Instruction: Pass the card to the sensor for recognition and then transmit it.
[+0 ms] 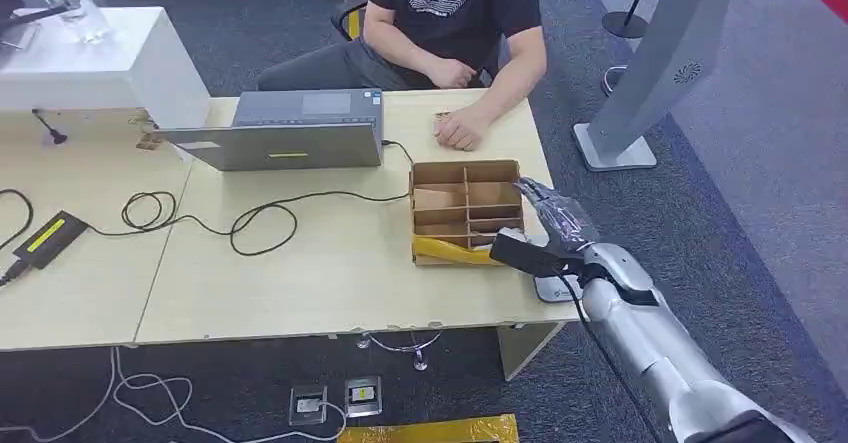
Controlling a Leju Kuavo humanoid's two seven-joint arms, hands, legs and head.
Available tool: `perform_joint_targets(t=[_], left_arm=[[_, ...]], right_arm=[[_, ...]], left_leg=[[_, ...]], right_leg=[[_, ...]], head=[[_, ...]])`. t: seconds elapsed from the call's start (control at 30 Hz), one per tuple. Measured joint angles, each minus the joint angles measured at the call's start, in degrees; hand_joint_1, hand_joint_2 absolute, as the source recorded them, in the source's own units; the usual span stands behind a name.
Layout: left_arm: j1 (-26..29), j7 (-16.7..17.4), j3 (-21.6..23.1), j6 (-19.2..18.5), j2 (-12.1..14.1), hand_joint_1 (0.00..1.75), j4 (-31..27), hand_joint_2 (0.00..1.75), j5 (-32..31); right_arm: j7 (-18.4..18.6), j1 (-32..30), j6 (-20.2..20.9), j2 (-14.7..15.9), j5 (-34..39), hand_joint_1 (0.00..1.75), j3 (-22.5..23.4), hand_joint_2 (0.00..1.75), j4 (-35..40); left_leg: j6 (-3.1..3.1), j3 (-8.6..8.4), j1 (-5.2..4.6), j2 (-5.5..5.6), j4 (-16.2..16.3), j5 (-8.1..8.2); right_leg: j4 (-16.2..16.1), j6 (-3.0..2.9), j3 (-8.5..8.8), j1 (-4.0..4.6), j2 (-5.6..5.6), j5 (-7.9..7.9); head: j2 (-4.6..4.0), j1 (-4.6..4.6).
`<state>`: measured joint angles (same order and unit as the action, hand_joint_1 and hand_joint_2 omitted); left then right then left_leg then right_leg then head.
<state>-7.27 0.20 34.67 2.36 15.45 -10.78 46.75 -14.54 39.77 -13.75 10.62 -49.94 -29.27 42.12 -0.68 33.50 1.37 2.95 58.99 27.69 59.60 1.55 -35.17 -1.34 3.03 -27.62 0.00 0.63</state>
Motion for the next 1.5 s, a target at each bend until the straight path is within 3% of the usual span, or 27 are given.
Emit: perform_joint_targets(t=[0.63,0.7,0.77,0.83,0.87,0.93,1.07,1.5], left_arm=[[0.0,-0.2,0.3,-0.1,0.0,0.0,0.0,0.0,0.5],[0.0,-0.2,0.3,-0.1,0.0,0.0,0.0,0.0,0.5],[0.0,-0.2,0.3,-0.1,0.0,0.0,0.0,0.0,0.5],[0.0,-0.2,0.3,-0.1,0.1,0.0,0.0,0.0,0.5],[0.0,-0.2,0.3,-0.2,0.1,0.0,0.0,0.0,0.5],[0.0,-0.2,0.3,-0.2,0.2,0.0,0.0,0.0,0.4],[0.0,-0.2,0.4,-0.2,0.2,0.0,0.0,0.0,0.4],[0.0,-0.2,0.7,-0.5,0.2,0.0,0.0,0.0,0.4]], right_arm=[[-1.1,0.2,-0.2,-0.9,0.0,0.03,0.0,1.75,-0.8],[-1.1,0.2,-0.2,-0.9,0.0,0.12,0.0,1.75,-0.8],[-1.1,0.2,-0.2,-0.9,-0.1,0.31,0.0,1.75,-0.8],[-1.3,0.2,-0.2,-0.9,-0.1,1.5,0.0,1.75,-0.8],[-1.3,0.2,-0.2,-0.9,-0.1,1.57,0.0,1.75,-0.8],[-1.4,0.2,-0.2,-1.0,-0.1,1.57,0.0,1.75,-0.8],[-1.9,0.2,-1.1,-1.1,-0.4,1.75,0.0,1.75,-0.8],[-2.5,-0.1,-2.5,-1.7,-1.6,1.75,-0.1,1.75,-0.8]], left_leg=[[0.0,0.0,0.0,0.0,0.0,0.0],[0.0,0.0,0.0,0.0,0.0,0.0],[0.0,0.0,0.0,0.0,0.0,0.0],[0.0,0.0,0.0,0.0,0.0,0.0],[0.0,0.0,0.0,0.0,0.0,0.0],[0.0,0.0,0.0,0.0,0.0,0.0],[0.0,0.0,0.0,0.0,0.0,0.0],[0.0,0.0,0.0,-0.01,0.0,0.0]], right_leg=[[0.0,0.0,0.0,0.0,0.0,0.0],[0.0,0.0,0.0,0.0,0.0,0.0],[0.0,0.0,0.0,0.0,0.0,0.0],[0.0,0.0,0.0,0.0,0.0,0.0],[0.0,0.0,0.0,0.0,0.0,0.0],[0.0,0.0,0.0,0.0,0.0,0.0],[0.0,0.0,-0.01,0.0,0.0,0.0],[0.0,0.0,-0.01,0.0,0.0,0.0]], head=[[0.0,0.0],[0.0,0.0],[0.0,0.0],[0.0,0.0],[0.0,0.0],[0.0,0.0],[0.0,0.0],[0.0,0.0]])
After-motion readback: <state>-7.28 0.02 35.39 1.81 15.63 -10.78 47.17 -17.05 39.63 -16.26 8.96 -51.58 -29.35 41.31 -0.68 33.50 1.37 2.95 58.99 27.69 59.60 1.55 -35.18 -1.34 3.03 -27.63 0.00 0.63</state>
